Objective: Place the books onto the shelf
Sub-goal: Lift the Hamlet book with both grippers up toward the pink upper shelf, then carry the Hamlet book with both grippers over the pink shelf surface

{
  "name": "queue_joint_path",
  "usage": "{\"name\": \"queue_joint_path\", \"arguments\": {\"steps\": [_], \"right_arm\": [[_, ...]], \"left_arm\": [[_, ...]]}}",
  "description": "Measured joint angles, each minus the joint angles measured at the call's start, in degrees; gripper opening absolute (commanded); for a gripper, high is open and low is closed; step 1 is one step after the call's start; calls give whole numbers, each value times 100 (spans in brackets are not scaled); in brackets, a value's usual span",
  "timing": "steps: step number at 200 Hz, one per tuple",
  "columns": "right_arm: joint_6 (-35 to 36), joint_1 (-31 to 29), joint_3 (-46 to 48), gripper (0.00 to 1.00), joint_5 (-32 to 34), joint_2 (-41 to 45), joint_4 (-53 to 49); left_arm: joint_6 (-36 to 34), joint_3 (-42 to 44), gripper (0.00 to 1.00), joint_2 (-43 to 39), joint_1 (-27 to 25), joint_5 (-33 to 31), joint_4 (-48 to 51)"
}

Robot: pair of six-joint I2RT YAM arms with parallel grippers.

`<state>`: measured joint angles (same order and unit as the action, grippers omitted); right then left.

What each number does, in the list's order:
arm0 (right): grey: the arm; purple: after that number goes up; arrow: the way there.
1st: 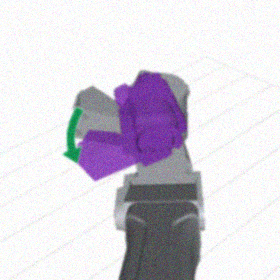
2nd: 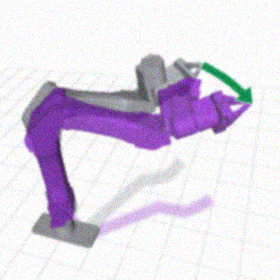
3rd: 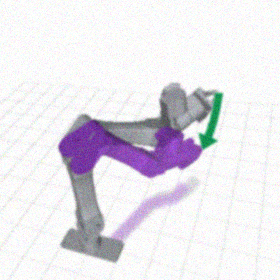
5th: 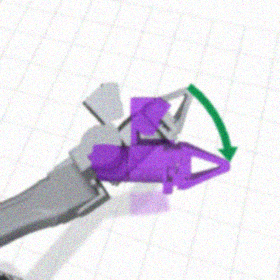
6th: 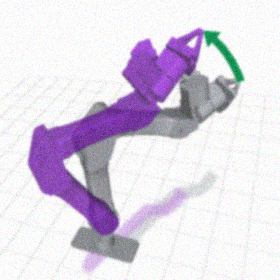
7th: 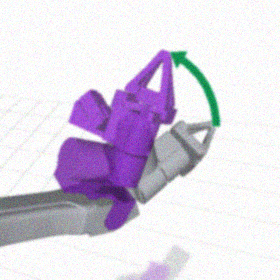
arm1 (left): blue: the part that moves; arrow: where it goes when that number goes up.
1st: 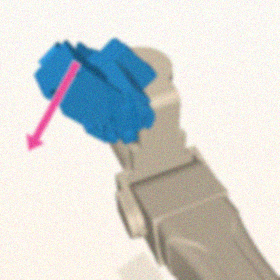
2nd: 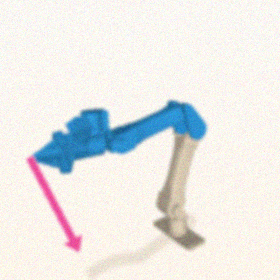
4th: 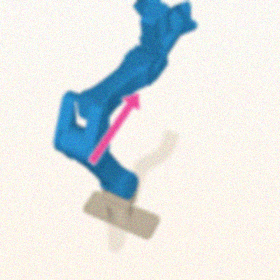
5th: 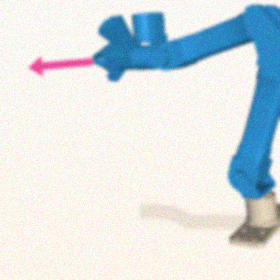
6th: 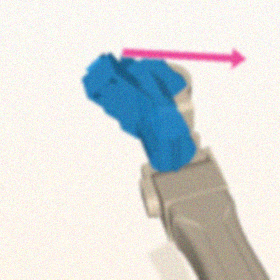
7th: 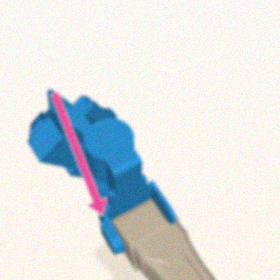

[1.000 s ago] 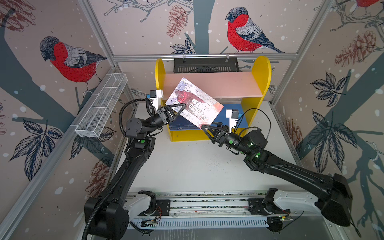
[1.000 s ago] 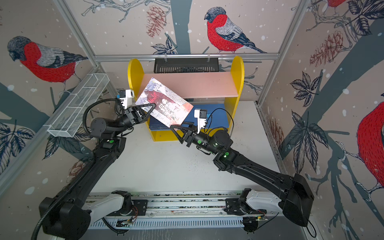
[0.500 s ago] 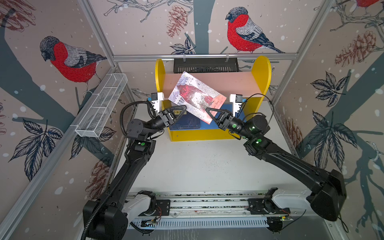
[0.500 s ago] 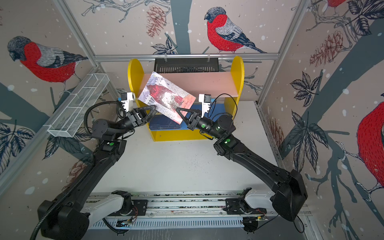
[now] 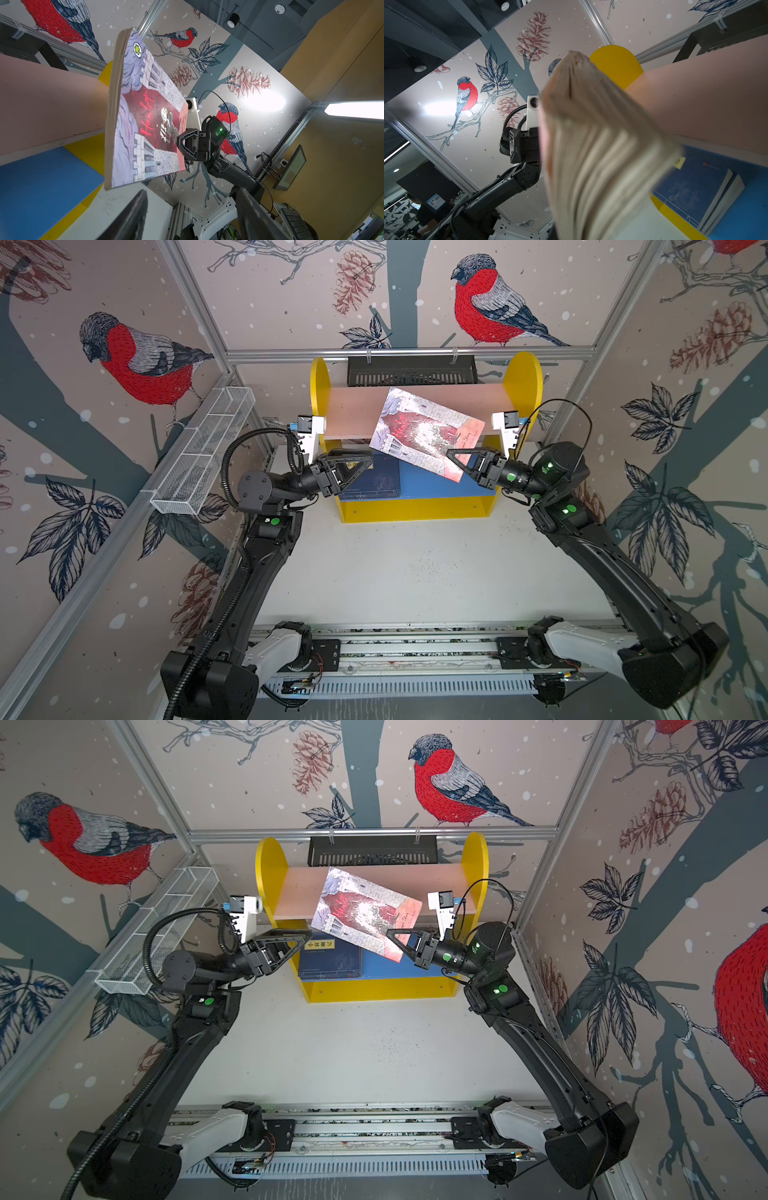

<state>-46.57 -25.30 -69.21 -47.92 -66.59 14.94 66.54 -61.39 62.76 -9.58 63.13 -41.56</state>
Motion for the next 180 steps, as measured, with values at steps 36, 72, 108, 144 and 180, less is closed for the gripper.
{"name": "queue_joint_path", "arguments": {"steps": [36, 72, 108, 144, 180], "right_arm": [[22, 136, -11, 0, -319, 160, -262], [96, 326, -173, 0, -529, 282, -557], [179, 420, -378, 0, -780, 262, -791], [197, 389, -518, 0, -1165, 55, -949], [229, 249, -761, 0, -1508, -275, -1034]], "left_arm": [[-1403, -603, 67, -46, 52, -24, 1908], [-2245, -798, 67, -28, 52, 20, 3001], [-2417, -868, 70, 96, 52, 278, 3121], [-1292, -527, 70, 251, 22, 721, 1722], [-323, -393, 44, 511, 2, 881, 671]]}}
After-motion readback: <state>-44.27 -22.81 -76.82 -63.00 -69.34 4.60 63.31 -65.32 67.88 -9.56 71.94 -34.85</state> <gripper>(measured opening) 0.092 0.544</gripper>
